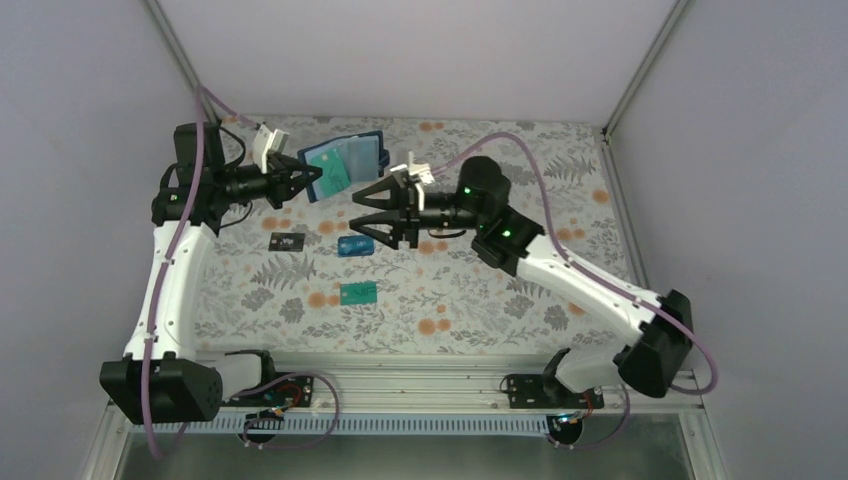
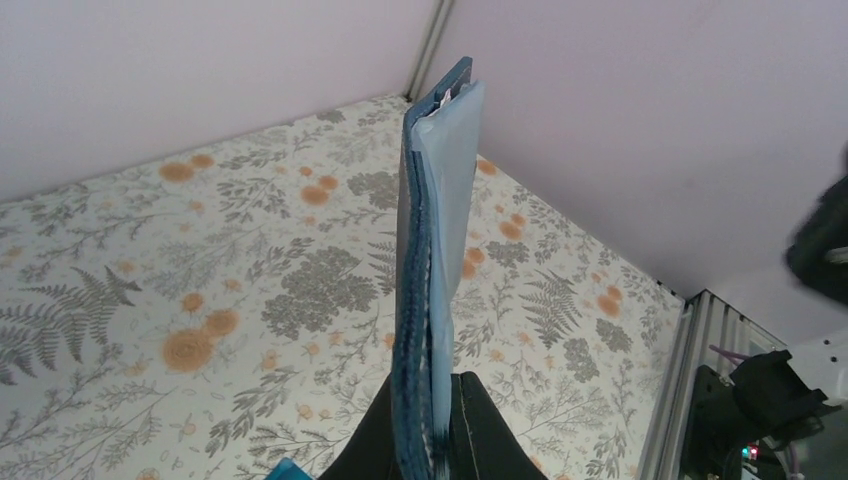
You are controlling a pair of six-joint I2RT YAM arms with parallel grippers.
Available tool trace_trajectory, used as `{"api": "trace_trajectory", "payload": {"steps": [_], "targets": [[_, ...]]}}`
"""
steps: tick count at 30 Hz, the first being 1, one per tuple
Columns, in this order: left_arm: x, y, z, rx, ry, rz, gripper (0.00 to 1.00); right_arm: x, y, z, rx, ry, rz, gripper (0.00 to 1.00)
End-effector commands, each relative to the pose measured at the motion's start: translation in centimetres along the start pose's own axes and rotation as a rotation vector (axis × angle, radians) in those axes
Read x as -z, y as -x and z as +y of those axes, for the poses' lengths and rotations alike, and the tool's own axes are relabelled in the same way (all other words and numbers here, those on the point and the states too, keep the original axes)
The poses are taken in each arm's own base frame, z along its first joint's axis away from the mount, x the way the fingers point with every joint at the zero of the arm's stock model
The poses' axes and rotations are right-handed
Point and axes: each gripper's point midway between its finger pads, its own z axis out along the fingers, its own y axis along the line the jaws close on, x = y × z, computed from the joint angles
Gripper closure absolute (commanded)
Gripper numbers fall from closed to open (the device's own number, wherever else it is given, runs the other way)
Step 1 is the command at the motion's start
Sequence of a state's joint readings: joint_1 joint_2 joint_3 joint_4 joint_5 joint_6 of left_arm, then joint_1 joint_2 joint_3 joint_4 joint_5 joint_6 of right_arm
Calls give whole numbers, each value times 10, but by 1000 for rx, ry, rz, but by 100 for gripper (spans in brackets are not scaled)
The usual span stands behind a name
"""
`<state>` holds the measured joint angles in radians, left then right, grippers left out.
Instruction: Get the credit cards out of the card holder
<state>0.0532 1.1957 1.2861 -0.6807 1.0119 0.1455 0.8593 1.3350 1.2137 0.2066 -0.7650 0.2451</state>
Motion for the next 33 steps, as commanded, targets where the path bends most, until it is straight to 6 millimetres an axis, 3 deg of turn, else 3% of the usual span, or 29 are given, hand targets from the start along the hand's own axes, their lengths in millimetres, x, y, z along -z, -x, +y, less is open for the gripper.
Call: {"api": "trace_trajectory", "payload": {"steps": [1,4,9,19,25,33], "targets": [[9,10,-23,-55,-72,-44,98,-16,-1,-20,-111,-36,-19,38],[13,12,-36,-65,-124,-55,98,-18,-10,-39,-161,-105,-20,38],[20,15,-63,-96,-250,-73,98,-2,-14,-61,-201,-187,-35,46],[27,12,-85,-130,-376,-87,98,26,-17,-79,-208,-220,-37,68],[39,9,-119,-197,-549,-125,98,18,-23,-70,-184,-126,16,71],[31,6,-107,-160,-510,-99,98,6,-26,-46,-127,-26,69,75]]}}
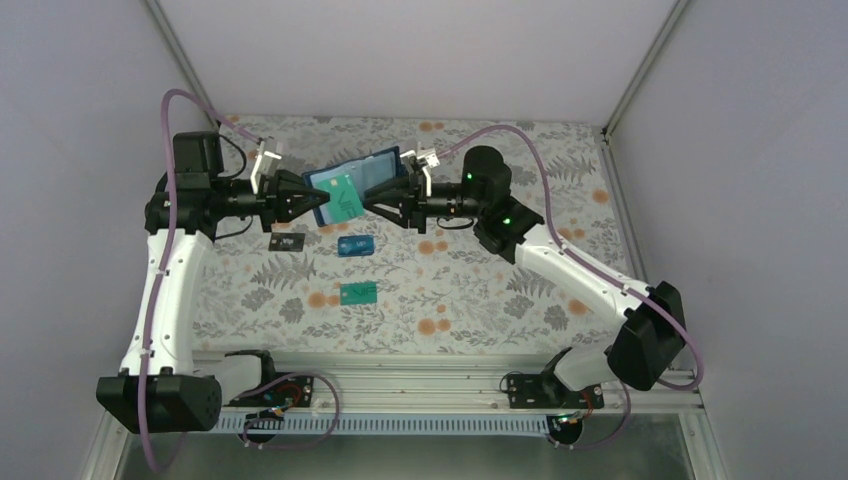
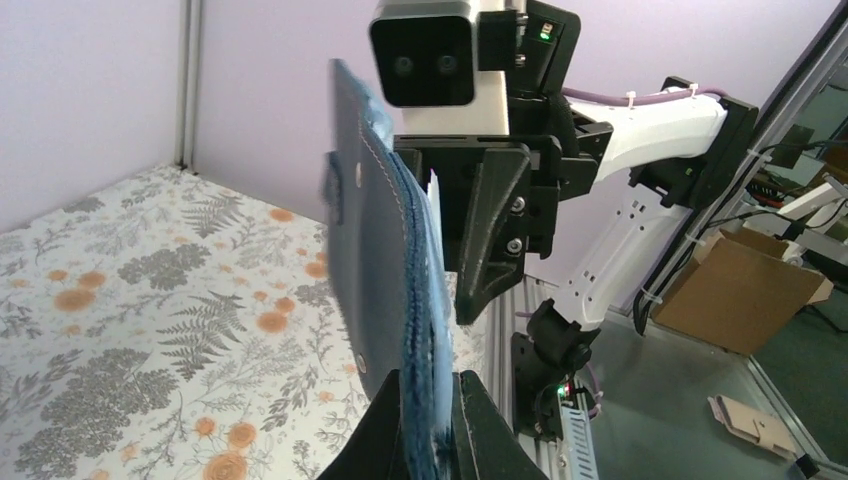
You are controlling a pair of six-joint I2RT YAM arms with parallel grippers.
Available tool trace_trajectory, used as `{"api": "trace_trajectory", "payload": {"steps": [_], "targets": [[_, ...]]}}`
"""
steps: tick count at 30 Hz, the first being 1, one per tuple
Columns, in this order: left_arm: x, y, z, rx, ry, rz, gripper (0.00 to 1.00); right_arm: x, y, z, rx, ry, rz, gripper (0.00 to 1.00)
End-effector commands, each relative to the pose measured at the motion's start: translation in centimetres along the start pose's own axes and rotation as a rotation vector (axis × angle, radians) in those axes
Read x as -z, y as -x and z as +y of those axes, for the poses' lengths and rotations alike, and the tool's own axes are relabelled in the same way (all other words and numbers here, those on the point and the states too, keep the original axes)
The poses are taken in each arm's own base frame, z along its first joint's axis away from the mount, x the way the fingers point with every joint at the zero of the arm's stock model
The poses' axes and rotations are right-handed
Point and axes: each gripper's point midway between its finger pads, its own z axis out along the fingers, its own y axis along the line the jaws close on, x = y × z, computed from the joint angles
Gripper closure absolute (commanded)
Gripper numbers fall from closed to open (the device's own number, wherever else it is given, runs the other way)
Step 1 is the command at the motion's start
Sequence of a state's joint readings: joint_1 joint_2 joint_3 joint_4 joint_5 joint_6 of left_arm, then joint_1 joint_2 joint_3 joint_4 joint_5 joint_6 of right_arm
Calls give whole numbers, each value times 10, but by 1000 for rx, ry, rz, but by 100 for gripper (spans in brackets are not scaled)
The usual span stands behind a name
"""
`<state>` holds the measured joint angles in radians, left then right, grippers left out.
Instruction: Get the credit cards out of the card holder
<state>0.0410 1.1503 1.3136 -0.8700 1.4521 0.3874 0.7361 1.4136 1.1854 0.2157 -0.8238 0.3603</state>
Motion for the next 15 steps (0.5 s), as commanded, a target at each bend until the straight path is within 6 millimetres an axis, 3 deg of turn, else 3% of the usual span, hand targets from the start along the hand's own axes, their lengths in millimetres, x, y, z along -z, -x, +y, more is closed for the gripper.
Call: {"api": "trace_trajectory", "payload": {"steps": [1,10,15], "targets": [[-2,5,-11,-30,-67,-23,98,-8,3,13,56,44,20,76],[-1,6,-15,-42,-71,-24,98,-14,2,3,47,14,38,92],[-2,5,-16,-39,-78,-25,98,-14,2,2,54,2,37,91]]}}
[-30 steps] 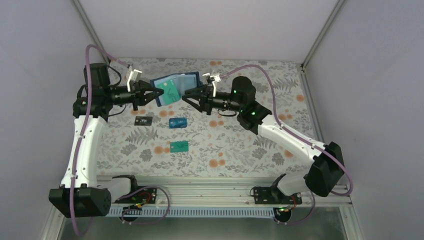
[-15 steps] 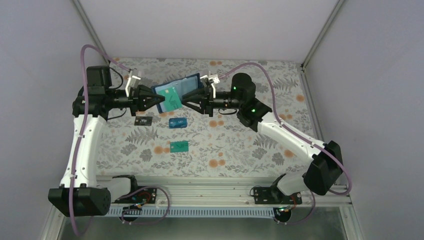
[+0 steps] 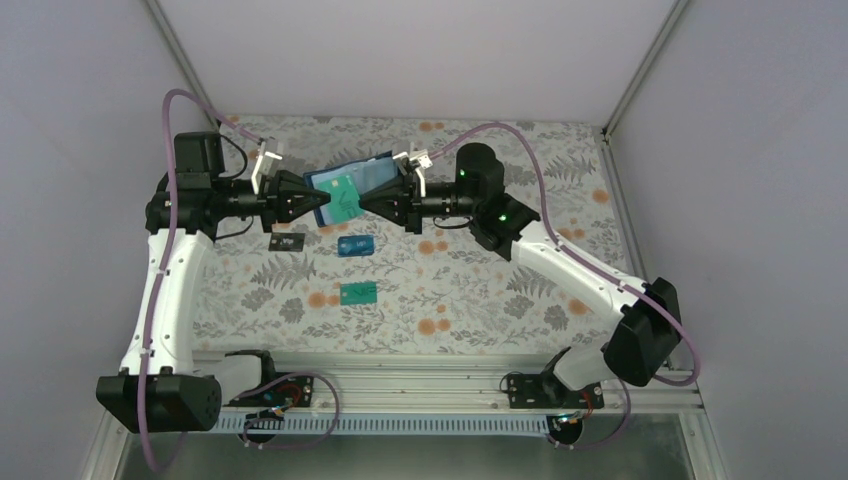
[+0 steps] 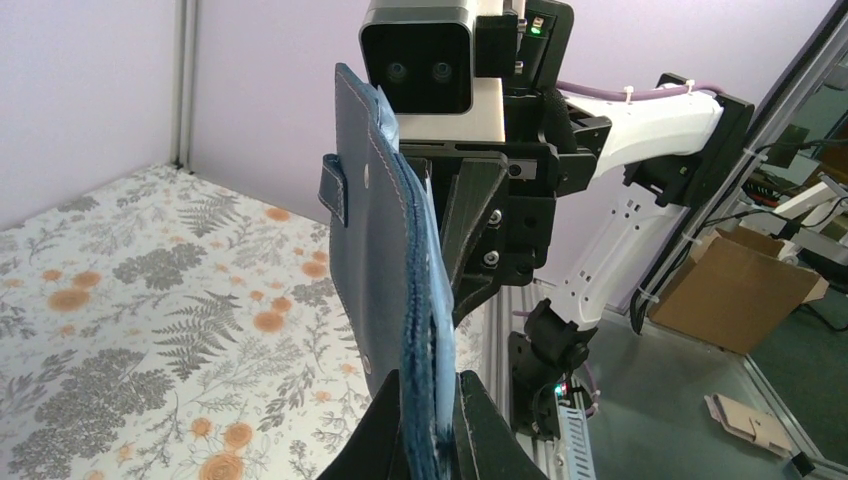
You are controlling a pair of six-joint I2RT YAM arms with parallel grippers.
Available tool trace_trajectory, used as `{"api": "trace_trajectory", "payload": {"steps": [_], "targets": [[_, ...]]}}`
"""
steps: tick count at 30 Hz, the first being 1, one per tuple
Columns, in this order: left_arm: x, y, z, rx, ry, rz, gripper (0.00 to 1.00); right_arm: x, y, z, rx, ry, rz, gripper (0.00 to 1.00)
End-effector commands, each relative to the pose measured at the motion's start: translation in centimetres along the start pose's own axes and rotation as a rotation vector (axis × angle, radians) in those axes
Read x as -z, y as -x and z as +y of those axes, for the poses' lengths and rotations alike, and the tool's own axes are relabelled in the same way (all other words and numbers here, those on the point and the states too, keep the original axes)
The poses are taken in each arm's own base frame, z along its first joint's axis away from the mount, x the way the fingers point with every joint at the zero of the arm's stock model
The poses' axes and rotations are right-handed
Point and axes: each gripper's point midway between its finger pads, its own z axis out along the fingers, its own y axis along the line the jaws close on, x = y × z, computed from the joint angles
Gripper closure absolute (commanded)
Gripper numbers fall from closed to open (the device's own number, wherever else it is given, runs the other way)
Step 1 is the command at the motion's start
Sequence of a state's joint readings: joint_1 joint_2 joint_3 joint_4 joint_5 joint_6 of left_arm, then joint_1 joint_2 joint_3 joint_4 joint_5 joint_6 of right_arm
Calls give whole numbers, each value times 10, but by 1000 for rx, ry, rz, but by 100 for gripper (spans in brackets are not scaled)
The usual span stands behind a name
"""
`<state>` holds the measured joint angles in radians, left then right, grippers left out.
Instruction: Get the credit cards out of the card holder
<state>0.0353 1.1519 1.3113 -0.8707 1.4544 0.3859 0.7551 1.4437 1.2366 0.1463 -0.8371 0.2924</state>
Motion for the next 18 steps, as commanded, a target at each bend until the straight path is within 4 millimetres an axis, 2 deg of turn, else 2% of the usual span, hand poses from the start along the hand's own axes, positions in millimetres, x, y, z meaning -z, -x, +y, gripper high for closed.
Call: {"api": "trace_trajectory", "payload": {"steps": [1,4,8,12,18], "targets": [[0,6,-15,-45,-71,-27,97,-6,5,0,23,-13,-1,90],[-1,6,-14,-42,-71,-26,98,-16,3,9,43,23,13,87],[-1,6,-17,-52,-73,-26,98,-20,2,18,64,73,22,96],[0,6,-19,-62,-75,-28,98,-11,7,28,97,79,9,96],[0,4,-18,-60,-73,-26,97,1,11,24,116,6,6,96]]}}
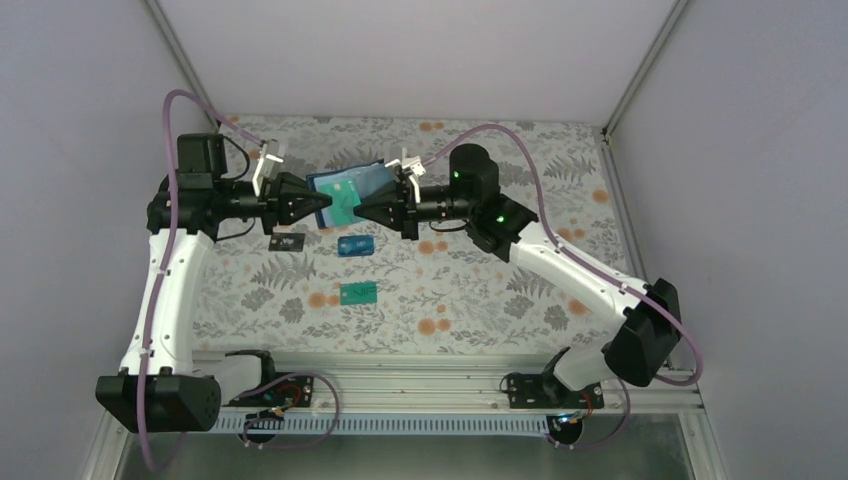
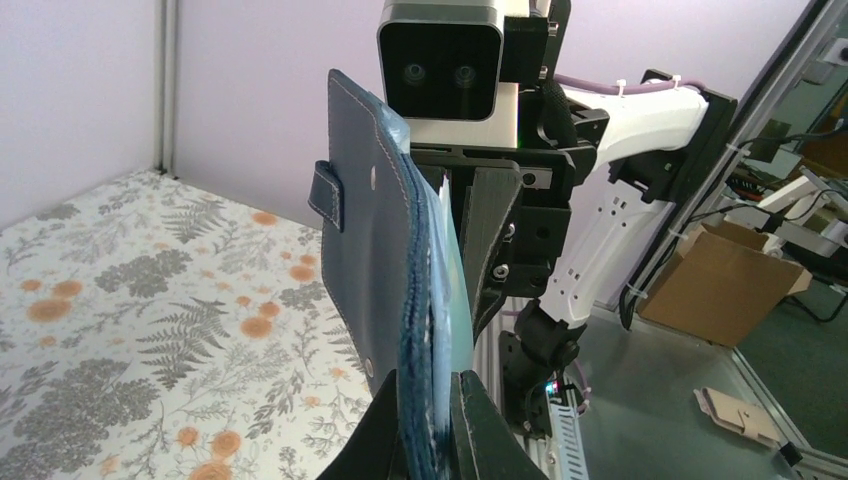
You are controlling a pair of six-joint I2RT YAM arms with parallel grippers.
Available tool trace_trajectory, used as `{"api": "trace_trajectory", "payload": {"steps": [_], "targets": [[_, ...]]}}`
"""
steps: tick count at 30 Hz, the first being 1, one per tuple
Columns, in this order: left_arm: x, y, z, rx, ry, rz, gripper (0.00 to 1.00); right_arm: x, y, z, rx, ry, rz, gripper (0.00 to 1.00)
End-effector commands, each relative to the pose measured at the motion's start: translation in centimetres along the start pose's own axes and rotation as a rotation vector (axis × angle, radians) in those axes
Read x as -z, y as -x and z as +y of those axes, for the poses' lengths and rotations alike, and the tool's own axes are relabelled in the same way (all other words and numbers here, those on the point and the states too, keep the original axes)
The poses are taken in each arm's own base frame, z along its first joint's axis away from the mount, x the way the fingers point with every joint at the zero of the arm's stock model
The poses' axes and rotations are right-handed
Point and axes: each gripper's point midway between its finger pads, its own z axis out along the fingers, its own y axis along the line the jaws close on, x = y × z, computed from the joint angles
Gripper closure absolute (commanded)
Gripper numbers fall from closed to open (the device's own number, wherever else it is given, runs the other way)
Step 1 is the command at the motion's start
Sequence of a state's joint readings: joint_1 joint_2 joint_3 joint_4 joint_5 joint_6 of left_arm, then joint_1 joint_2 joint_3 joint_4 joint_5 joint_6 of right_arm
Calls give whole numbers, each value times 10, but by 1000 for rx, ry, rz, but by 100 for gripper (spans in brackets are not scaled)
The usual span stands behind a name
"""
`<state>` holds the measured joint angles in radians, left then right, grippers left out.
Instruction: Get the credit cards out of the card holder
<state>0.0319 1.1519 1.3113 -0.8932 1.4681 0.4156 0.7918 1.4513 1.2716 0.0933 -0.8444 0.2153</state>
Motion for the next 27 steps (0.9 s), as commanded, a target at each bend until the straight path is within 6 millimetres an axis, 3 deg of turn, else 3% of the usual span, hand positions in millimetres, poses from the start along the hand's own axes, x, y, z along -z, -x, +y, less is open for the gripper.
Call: {"api": "trace_trajectory", "payload": {"steps": [1,15,20,27], "targets": [[0,5,-15,-54,-56,-24,96,11,15,8,57,-39,-23,96],[1,2,-24,-68,-82,-35,81,21,32,13,109,-70,-35,96],[0,2,-20,-52,-67,-27,97,23,35,14,121,-78,-33,96],[0,1,-11,-34,-35,-13,98,47,33,-1,134,-195,-7,96]]}}
